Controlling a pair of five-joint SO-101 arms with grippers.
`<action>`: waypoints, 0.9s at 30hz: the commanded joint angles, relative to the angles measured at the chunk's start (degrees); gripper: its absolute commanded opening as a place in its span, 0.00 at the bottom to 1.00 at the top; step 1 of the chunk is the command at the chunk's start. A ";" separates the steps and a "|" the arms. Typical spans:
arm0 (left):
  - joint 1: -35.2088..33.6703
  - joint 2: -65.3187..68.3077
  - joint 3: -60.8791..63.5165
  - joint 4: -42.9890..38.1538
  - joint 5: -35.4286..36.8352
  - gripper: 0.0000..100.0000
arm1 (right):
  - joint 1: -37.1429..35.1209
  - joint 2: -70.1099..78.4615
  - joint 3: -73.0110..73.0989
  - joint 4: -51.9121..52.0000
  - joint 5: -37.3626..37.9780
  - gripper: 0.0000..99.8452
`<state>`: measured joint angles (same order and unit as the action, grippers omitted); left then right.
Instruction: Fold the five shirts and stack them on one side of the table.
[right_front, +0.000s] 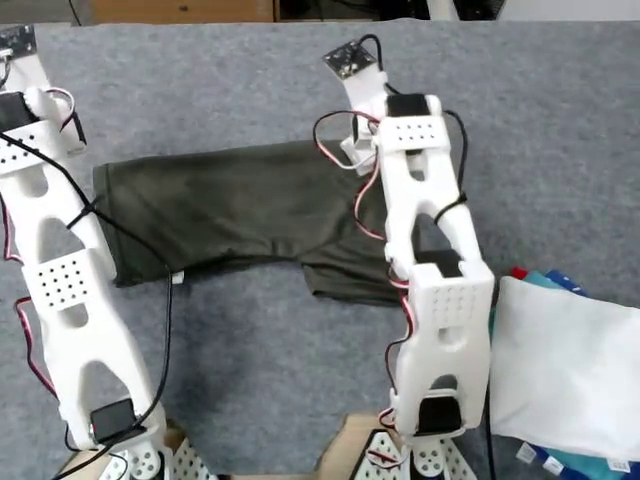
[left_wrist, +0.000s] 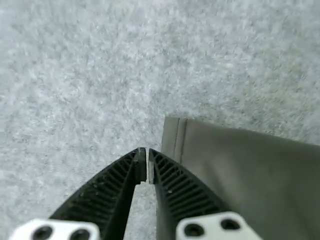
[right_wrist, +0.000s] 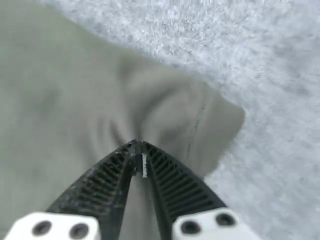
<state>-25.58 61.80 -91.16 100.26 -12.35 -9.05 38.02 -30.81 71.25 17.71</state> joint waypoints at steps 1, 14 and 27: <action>-0.35 -6.55 3.34 0.79 -0.53 0.03 | -0.66 -6.46 -3.74 4.40 3.60 0.01; 10.29 -39.69 61.36 -4.84 -0.88 0.02 | -1.71 -19.56 -10.77 27.78 20.92 0.01; 1.93 -70.29 125.71 -45.63 -6.95 0.02 | -5.05 -44.53 23.08 30.95 23.91 0.10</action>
<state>-21.01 -2.46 22.95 64.04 -18.51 -12.31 1.19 -15.60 101.23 41.10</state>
